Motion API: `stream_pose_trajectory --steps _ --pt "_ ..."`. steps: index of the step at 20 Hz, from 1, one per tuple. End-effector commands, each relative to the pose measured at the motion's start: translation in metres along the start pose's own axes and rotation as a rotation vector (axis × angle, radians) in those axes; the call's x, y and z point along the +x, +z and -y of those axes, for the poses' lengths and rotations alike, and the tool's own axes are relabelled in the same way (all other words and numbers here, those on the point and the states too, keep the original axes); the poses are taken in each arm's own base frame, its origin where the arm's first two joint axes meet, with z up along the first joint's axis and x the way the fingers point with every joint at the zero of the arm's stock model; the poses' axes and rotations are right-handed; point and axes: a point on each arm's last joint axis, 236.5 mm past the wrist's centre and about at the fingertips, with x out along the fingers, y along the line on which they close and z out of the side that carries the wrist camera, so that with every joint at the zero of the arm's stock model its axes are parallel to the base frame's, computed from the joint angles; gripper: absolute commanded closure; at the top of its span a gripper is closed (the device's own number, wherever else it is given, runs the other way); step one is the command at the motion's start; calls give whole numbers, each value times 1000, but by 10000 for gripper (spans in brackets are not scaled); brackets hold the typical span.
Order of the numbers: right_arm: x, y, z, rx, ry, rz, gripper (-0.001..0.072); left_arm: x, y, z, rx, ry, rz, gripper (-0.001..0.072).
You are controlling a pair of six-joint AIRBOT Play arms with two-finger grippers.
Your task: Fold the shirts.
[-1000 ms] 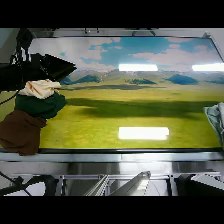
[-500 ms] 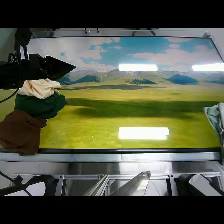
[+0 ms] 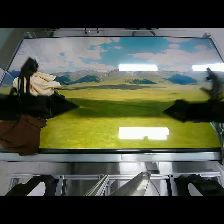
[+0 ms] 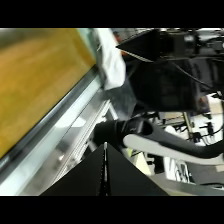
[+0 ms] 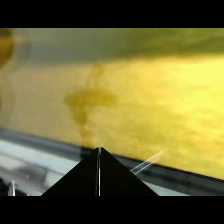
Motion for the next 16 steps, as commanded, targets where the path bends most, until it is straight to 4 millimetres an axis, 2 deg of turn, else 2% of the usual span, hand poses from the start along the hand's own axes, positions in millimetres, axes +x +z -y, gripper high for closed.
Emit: stream_pose_trajectory --steps 1,6,16 --pt "48 -45 -23 -73 56 -95 699 8 -50 -25 -59 81 -28 692" --pt "65 -51 -13 -31 35 -159 699 10 -60 -26 -75 84 -23 693" --pt "68 -52 -12 -24 33 -168 699 10 -59 -24 -77 74 -18 693"
